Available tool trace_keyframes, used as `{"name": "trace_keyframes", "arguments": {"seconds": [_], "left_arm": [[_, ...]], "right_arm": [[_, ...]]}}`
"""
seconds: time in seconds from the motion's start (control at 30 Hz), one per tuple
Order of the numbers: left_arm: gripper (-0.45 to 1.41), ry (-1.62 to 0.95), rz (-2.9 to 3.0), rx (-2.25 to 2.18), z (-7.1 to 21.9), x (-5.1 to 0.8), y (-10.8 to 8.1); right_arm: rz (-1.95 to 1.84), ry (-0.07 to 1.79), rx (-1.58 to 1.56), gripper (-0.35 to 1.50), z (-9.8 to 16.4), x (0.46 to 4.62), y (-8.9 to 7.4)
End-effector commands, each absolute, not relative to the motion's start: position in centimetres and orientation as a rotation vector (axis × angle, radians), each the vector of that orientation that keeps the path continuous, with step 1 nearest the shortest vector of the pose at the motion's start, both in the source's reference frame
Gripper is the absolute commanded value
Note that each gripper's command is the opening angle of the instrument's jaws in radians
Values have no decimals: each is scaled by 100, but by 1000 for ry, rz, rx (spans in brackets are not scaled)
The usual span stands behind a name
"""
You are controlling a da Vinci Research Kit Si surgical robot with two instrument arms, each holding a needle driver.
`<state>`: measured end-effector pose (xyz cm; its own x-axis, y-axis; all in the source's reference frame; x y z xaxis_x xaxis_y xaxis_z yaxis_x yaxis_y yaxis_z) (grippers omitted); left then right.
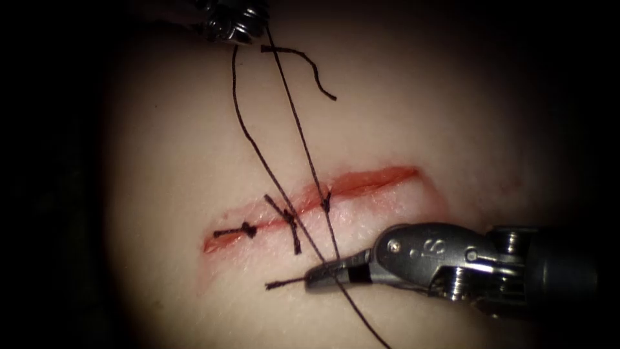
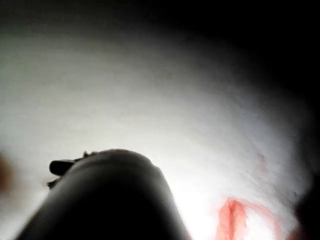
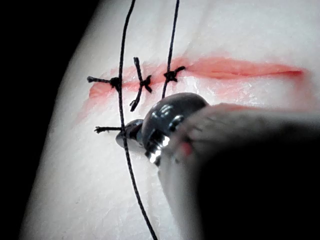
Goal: Wound Closure
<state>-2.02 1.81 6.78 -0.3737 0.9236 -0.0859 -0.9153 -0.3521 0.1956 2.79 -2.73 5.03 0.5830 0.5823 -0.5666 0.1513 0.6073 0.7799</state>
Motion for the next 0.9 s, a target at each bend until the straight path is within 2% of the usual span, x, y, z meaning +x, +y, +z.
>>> {"name": "trace_keyframes", "arguments": {"seconds": [0.03,0.27,0.9], "left_arm": [[-45,258,1931,41,683,-207,183],[-45,271,1893,27,678,-203,187],[-45,335,1770,1,660,-191,199]], "right_arm": [[305,918,942,-35,509,285,-281],[350,892,956,-35,517,272,-287],[350,874,975,-35,522,270,-293]]}}
